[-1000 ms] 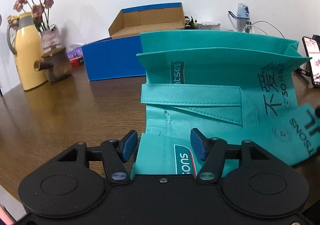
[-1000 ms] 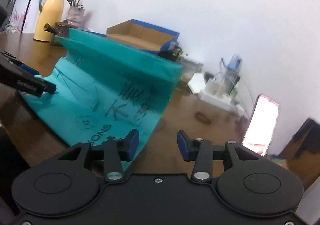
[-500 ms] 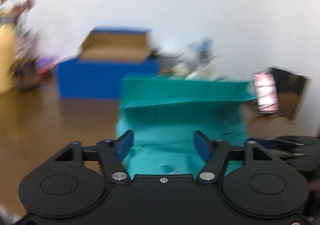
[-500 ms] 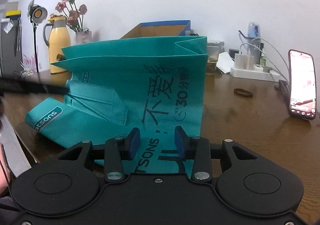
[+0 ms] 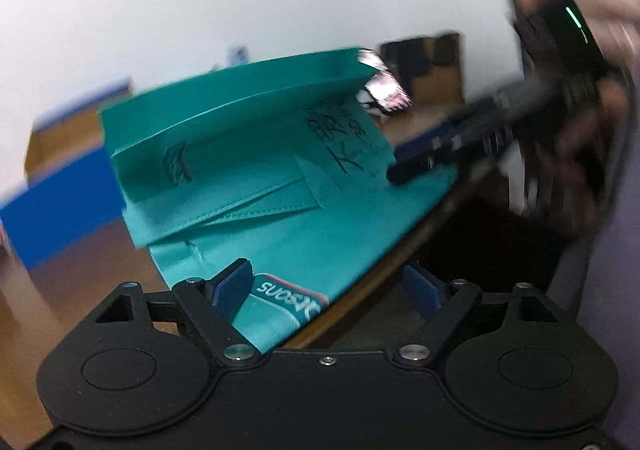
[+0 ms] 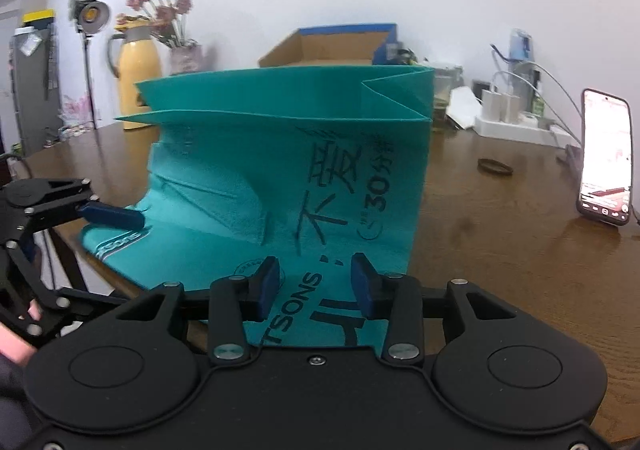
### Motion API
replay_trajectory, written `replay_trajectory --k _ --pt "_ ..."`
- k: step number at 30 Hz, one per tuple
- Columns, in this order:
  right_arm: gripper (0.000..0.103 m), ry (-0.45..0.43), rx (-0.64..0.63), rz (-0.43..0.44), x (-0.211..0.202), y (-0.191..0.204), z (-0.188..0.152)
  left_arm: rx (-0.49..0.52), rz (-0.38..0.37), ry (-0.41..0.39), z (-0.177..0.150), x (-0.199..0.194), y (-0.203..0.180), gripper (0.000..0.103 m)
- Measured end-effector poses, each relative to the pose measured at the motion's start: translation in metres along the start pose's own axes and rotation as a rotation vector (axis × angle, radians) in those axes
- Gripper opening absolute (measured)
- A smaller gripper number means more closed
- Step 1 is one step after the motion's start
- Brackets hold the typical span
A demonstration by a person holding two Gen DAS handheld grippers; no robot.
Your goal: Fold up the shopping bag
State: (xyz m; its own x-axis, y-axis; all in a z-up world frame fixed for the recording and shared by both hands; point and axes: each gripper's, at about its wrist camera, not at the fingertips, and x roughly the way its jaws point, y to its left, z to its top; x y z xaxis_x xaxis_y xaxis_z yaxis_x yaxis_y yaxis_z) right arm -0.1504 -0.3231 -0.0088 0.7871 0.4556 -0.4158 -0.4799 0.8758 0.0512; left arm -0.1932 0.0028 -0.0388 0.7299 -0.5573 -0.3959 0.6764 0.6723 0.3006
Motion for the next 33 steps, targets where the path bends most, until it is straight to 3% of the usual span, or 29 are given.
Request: replay_trajectory --k 2,8,10,13,19,23,28,33 --pt "0.046 0.007 -0.001 0.052 -0.005 -0.004 -0.001 0.041 -0.019 -0.007 -0.003 -0.001 0.004 0.082" --pt "0.069 0.100 -0.103 0.216 -0.014 -0.009 0.008 0.063 -0.053 -0.013 -0.004 0.003 0.016 0.083" --pt "0.079 0.114 -0.126 0.256 -0.015 -0.009 0.008 0.095 -0.054 -0.015 -0.005 0.003 0.017 0.083" --pt "0.083 0.094 -0.180 0.302 -0.018 -0.007 0.002 0.127 -0.062 -0.020 -0.008 0.001 0.021 0.083" --pt "0.083 0.024 -0.303 0.344 -0.030 -0.004 -0.015 0.125 -0.093 -0.008 -0.007 0.008 0.040 0.083" --pt "0.083 -0.062 -0.363 0.333 -0.038 -0.004 -0.034 0.050 -0.136 -0.016 -0.007 0.005 0.060 0.083" --pt "0.062 -0.120 -0.278 0.335 -0.046 -0.020 -0.038 -0.016 -0.108 -0.021 -0.007 0.006 0.070 0.078" --pt "0.060 -0.131 -0.207 0.388 -0.046 -0.032 -0.037 -0.114 -0.150 -0.028 -0.006 -0.001 0.087 0.076"
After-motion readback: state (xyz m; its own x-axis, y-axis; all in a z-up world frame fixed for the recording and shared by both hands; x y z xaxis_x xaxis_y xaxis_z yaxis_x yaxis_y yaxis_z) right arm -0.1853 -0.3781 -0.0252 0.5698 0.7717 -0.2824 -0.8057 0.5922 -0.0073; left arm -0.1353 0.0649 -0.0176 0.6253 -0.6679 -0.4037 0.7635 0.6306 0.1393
